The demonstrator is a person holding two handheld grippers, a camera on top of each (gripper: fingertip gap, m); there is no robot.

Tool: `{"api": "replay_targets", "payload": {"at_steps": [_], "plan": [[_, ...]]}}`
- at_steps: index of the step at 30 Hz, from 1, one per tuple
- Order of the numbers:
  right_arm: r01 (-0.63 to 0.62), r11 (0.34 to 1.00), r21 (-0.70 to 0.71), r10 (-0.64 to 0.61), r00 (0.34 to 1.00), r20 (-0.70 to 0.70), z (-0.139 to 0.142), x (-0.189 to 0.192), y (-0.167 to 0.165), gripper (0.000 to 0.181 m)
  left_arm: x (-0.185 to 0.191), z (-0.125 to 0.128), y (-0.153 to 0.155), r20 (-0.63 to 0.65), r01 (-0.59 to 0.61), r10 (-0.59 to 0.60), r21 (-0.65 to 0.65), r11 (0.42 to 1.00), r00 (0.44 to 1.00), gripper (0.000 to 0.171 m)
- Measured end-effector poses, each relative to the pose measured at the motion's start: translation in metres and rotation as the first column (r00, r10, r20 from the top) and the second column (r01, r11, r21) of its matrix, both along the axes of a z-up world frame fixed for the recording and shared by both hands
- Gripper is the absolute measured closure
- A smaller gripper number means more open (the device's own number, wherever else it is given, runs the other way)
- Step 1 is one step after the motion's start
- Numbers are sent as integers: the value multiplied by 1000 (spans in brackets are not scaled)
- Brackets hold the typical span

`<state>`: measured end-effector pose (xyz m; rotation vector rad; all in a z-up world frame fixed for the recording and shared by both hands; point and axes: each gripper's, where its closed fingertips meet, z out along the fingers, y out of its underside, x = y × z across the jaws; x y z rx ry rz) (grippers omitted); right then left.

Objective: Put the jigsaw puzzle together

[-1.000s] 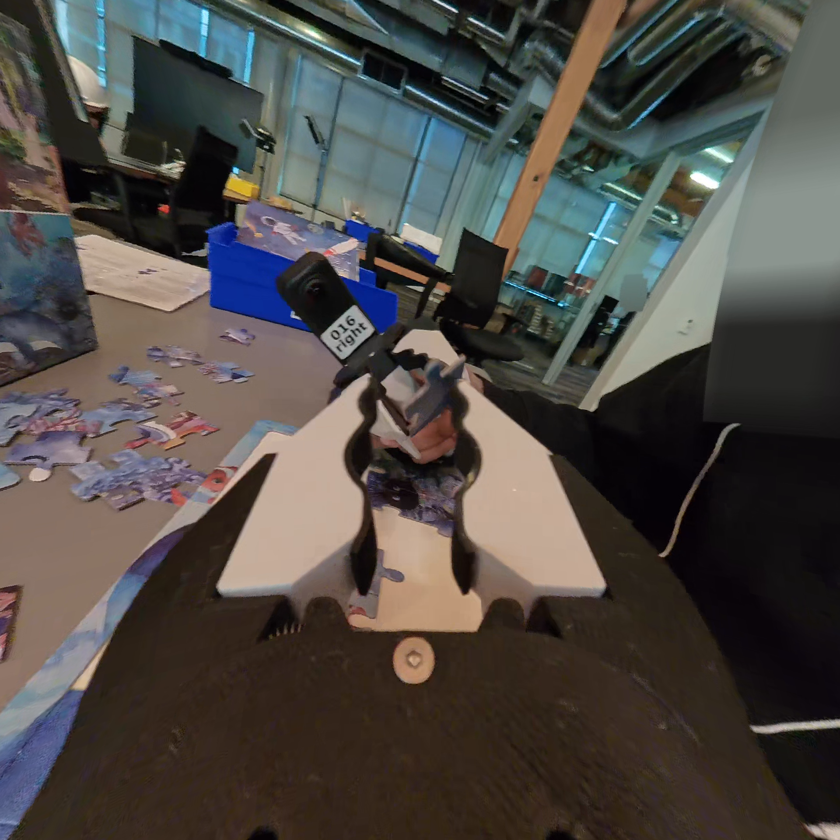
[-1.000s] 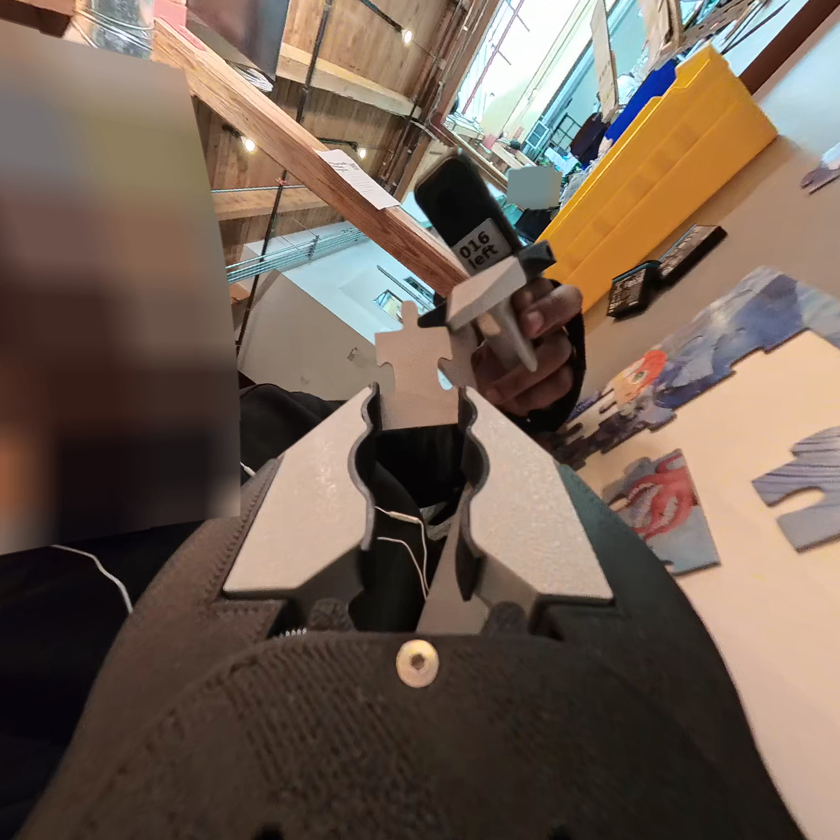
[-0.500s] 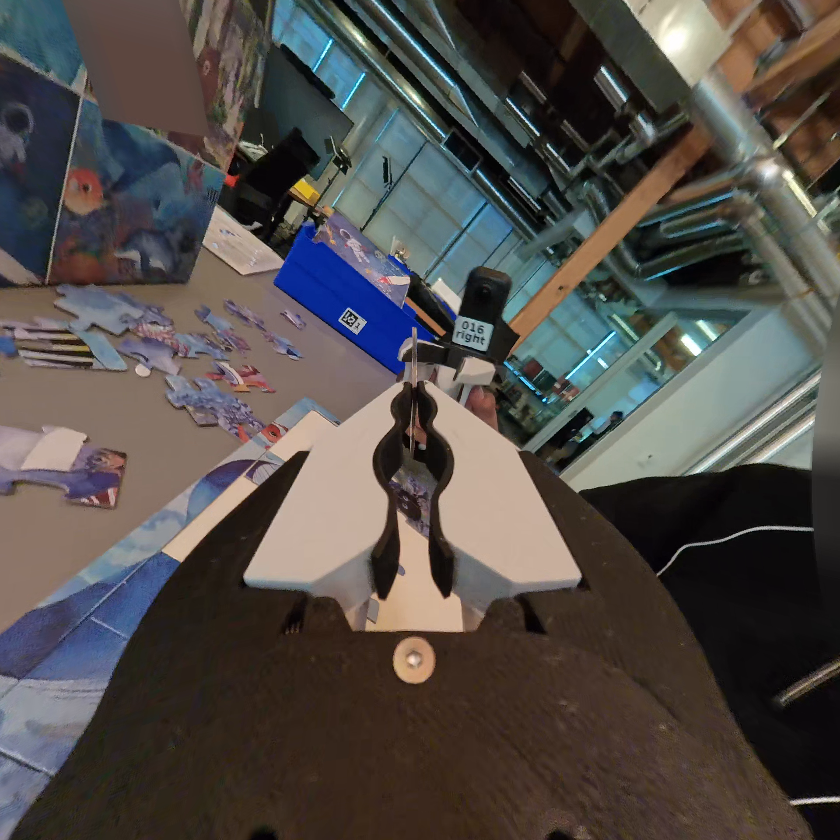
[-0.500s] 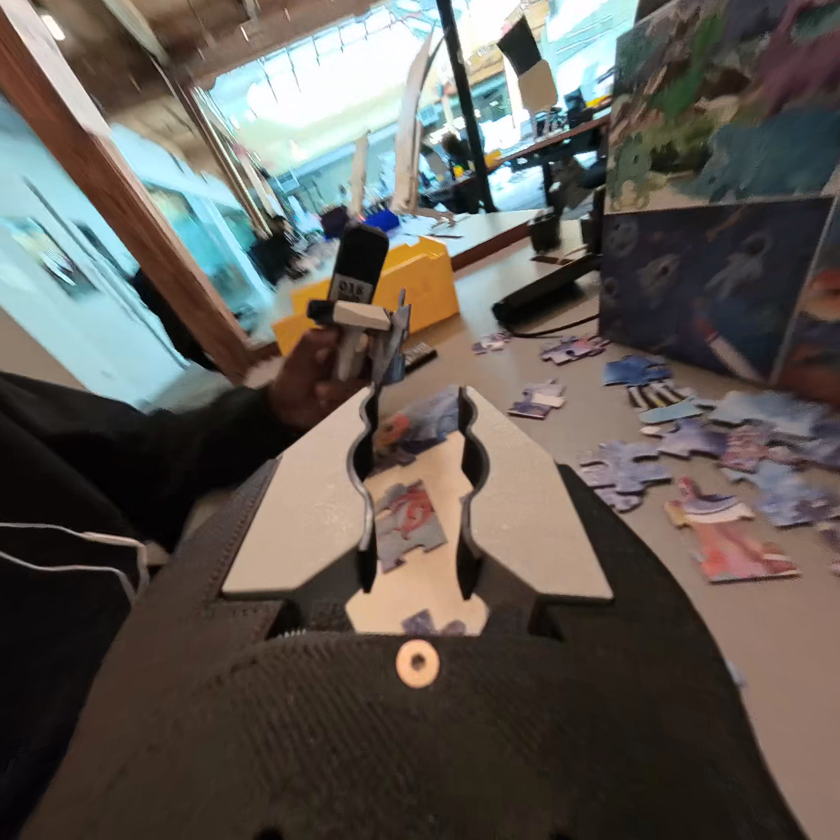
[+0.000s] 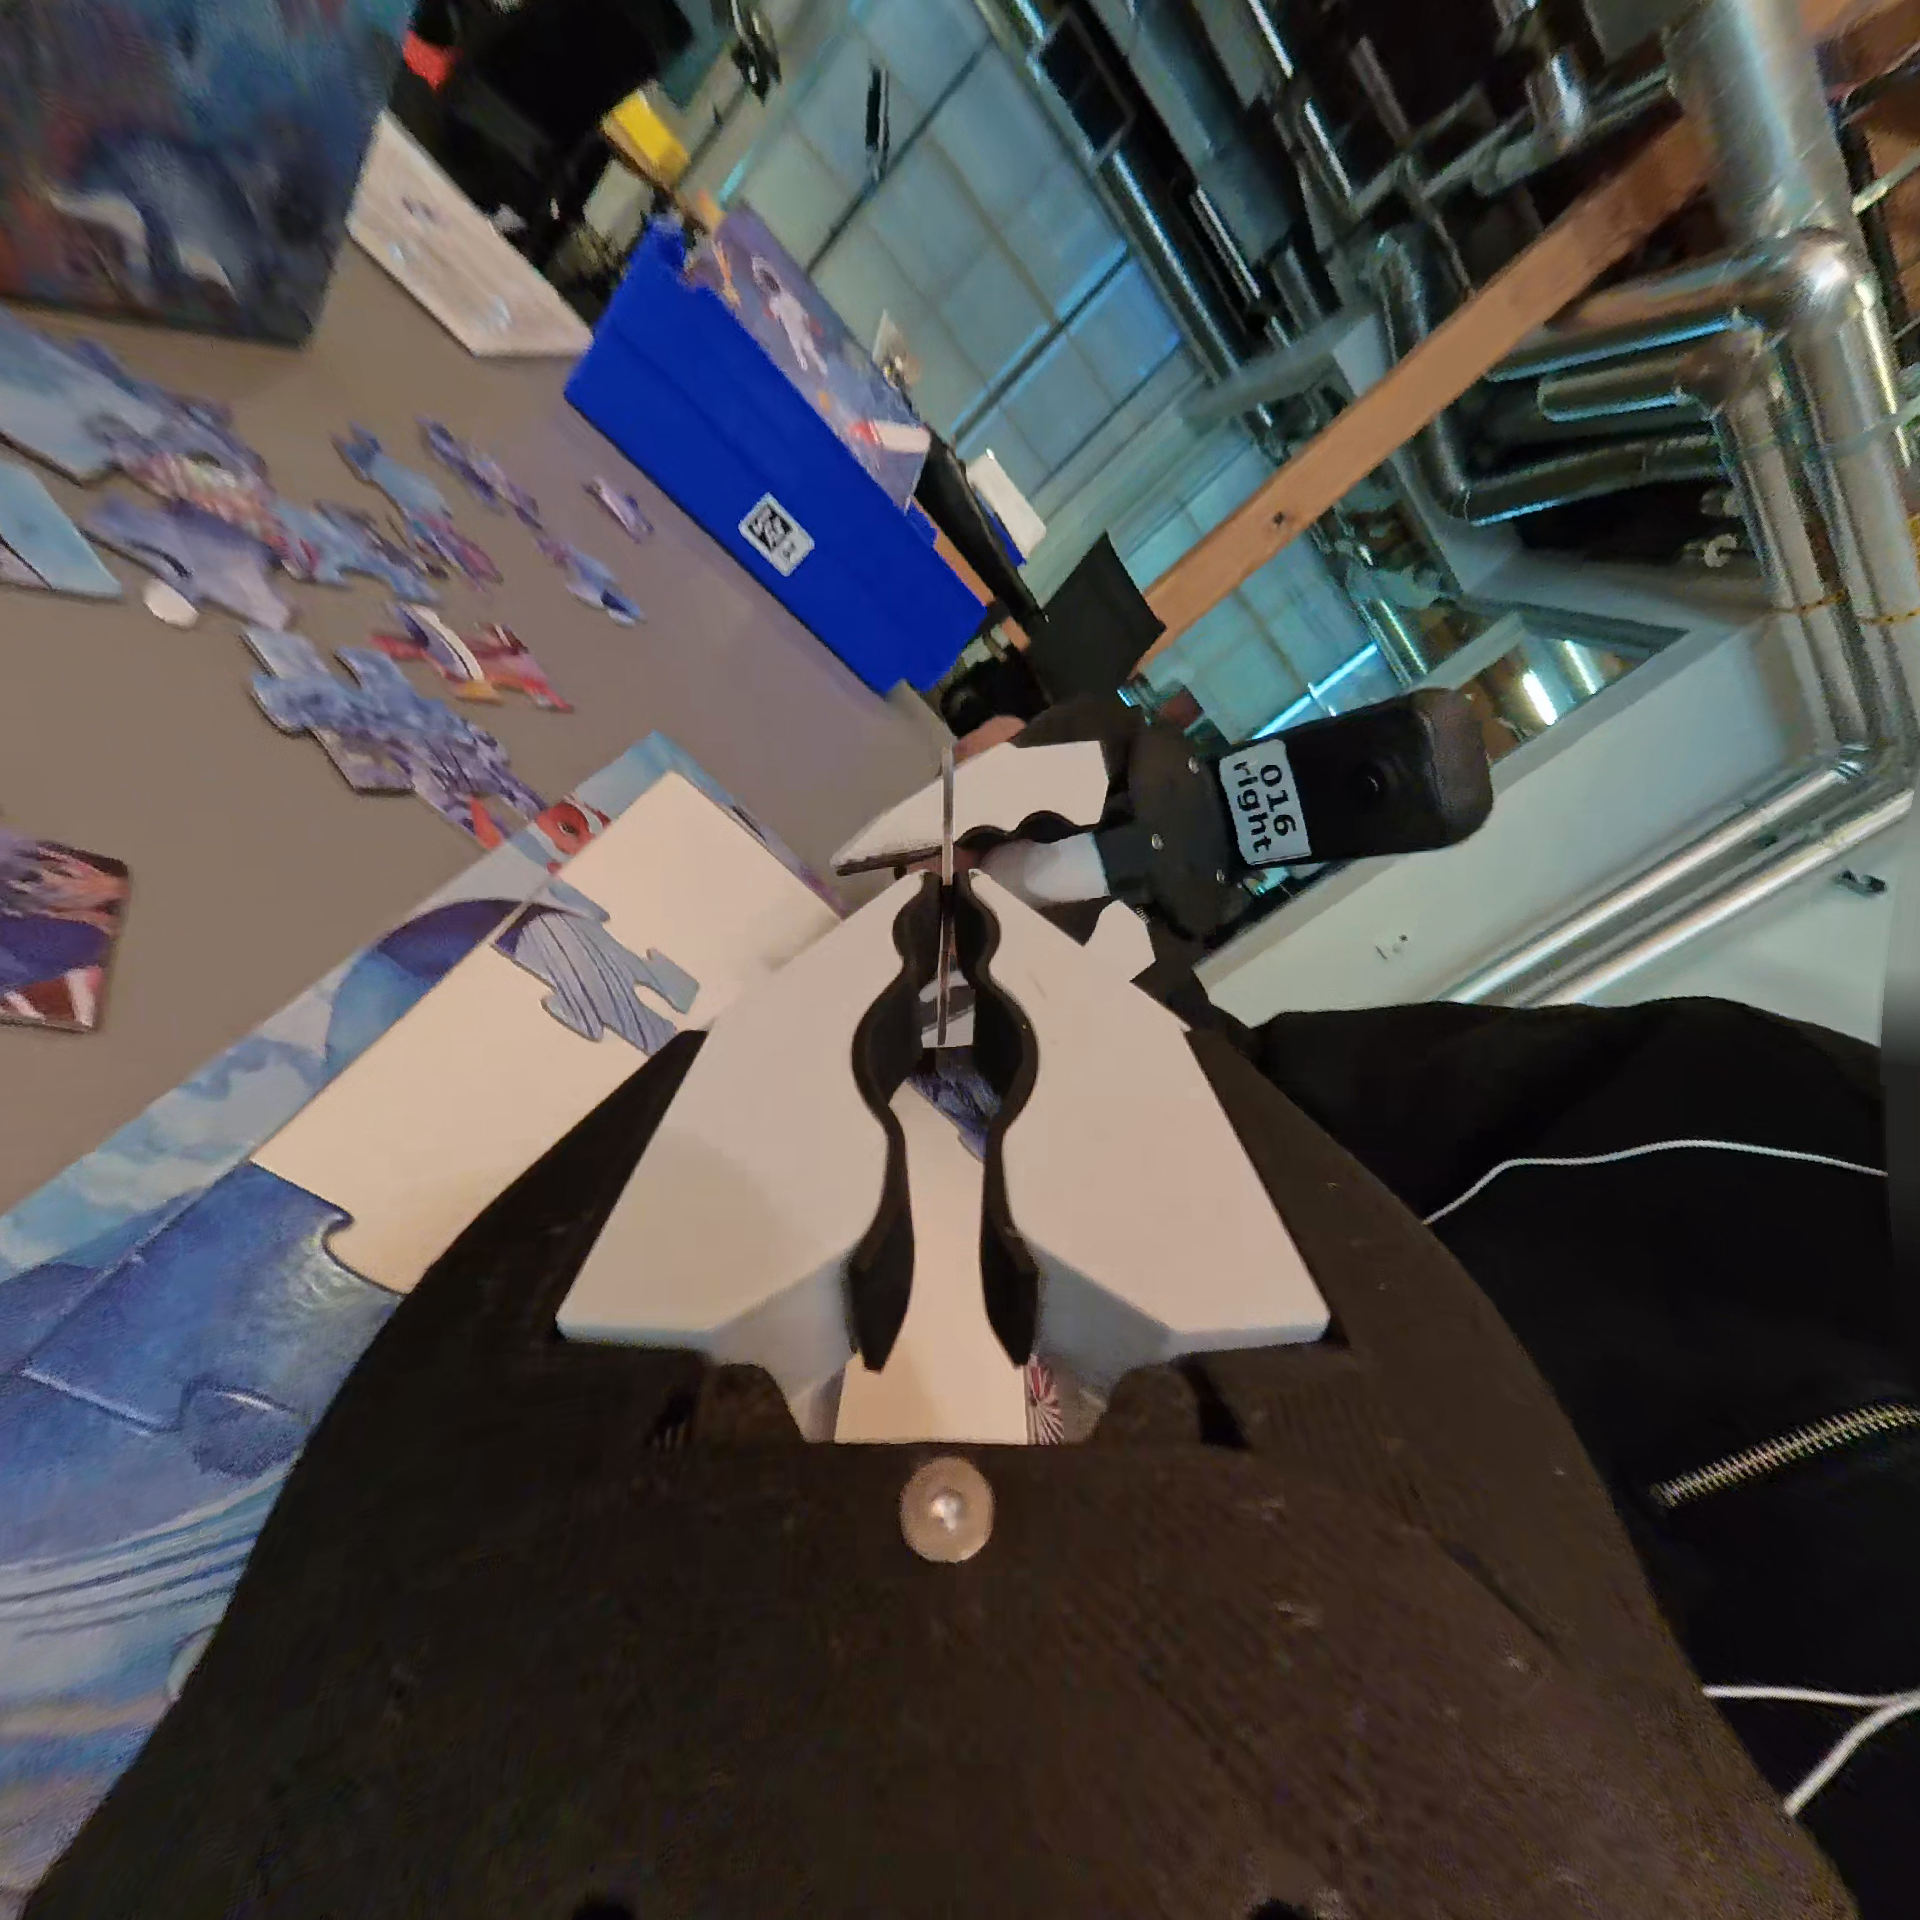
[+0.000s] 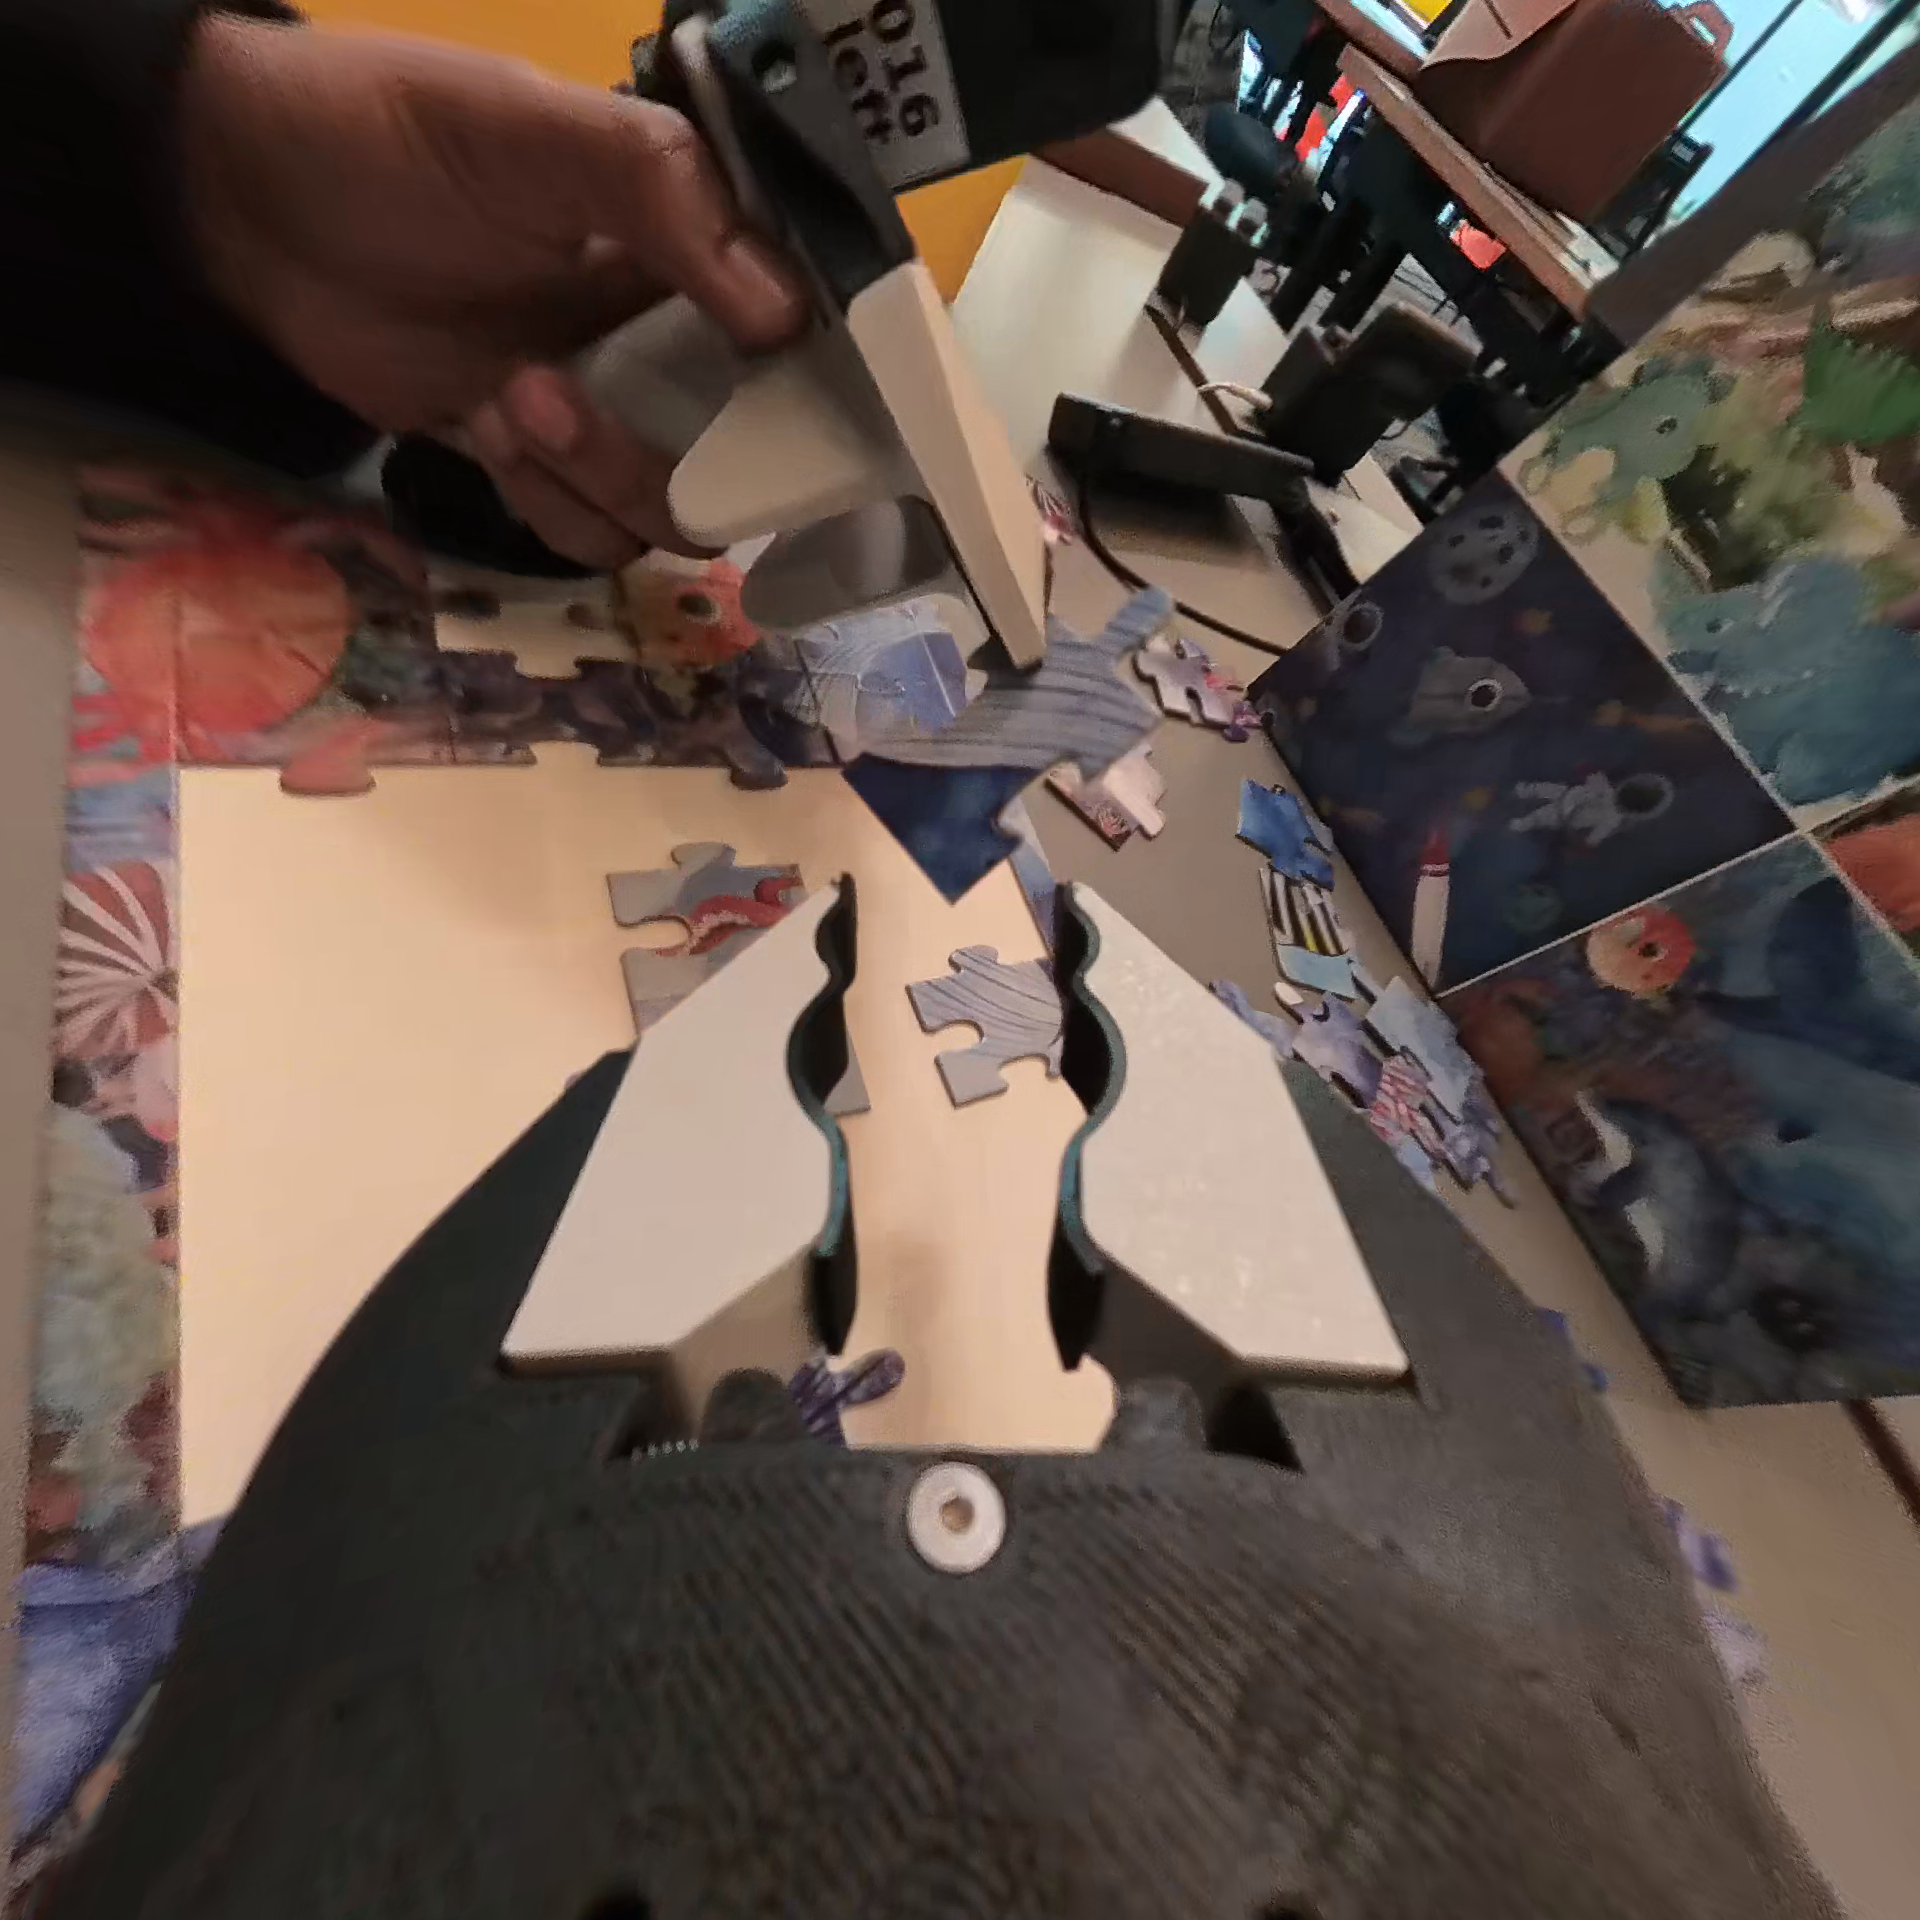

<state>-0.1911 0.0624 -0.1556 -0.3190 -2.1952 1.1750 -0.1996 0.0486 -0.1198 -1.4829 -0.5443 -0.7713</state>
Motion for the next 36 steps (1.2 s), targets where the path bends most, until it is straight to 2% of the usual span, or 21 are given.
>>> {"api": "replay_targets", "payload": {"at_steps": [5, 8, 12, 18, 25, 31, 36], "plan": [[-11, 996, 91, 18, 997, -76, -4, 4, -4, 158, 6, -10, 6, 33, 43, -41, -33, 999, 999, 171], [-14, 994, 105, 23, 996, -85, -4, 5, -5, 159, 5, -11, 5, 28, 42, -41, -40, 998, 999, 171], [-16, 995, 97, 24, 996, -86, -2, 5, -5, 160, 4, -11, 6, 28, 35, -34, -35, 999, 999, 171], [0, 997, 73, 5, 997, -73, 0, 3, -1, 161, -5, -5, 1, 34, -13, 14, -8, 1000, 999, 154], [27, 998, 53, -24, 998, -54, 2, -1, 7, 162, -9, -1, -2, 9, -43, 43, -1, 999, 999, 151], [111, 993, 48, -109, 993, -49, 6, -12, 31, 162, -14, 2, -6, -8, -68, 68, 1, 998, 998, 151], [141, 990, -32, -139, 989, 48, 8, -16, 51, 162, -16, 1, -8, -49, -93, 91, -26, 995, 995, 150]]}}
